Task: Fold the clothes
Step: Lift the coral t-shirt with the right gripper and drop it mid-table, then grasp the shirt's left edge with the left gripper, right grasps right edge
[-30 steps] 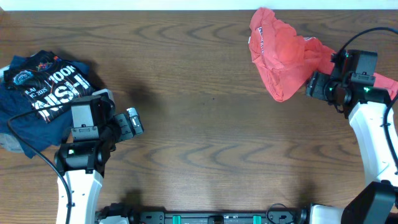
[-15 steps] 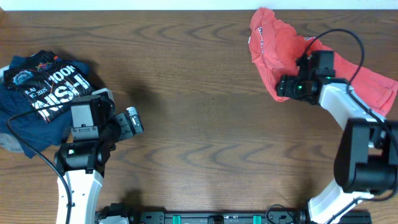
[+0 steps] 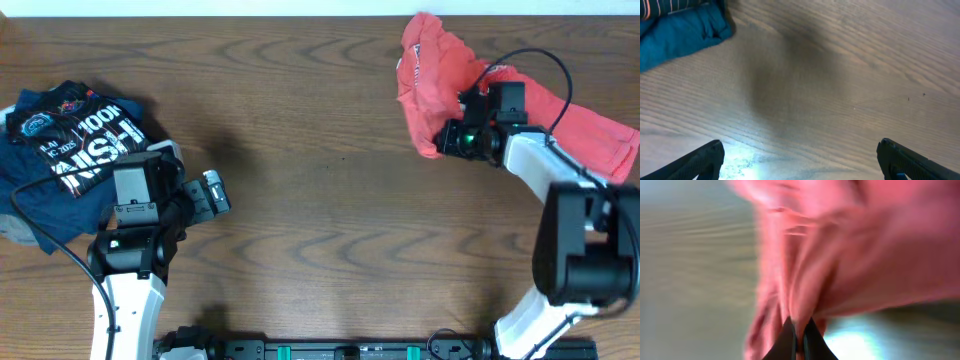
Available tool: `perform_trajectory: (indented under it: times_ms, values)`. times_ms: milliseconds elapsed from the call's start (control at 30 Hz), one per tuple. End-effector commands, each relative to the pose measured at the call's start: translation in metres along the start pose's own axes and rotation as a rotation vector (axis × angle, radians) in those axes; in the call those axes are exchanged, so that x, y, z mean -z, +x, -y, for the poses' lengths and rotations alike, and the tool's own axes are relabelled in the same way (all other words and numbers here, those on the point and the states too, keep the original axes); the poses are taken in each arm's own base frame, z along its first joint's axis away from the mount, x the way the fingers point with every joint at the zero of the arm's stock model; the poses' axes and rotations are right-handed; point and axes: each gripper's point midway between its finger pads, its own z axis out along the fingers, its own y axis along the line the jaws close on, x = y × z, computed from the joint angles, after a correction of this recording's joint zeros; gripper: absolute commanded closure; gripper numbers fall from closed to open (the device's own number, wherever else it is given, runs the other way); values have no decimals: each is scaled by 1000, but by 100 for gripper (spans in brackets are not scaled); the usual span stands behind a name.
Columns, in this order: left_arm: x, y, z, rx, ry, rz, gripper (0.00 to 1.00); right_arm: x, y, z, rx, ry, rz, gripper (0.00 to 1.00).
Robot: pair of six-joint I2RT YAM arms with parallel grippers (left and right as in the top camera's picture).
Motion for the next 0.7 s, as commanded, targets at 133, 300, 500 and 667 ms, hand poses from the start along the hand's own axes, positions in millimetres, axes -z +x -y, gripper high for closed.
perform_trajectory:
  times_ms: [133, 300, 500, 667]
  values:
    - [4, -11, 5, 1, 20, 35, 2, 102, 15, -178, 451, -418, 45, 98]
    - [4, -12, 5, 0, 21, 37, 2, 79, 98, -153, 491, -90, -247, 73]
    - [4, -16, 6, -1, 26, 55, 2, 83, 109, -94, 441, 376, -290, 61]
    - [4, -17, 10, 14, 47, 55, 2, 115, 77, -44, 166, 645, -117, 46]
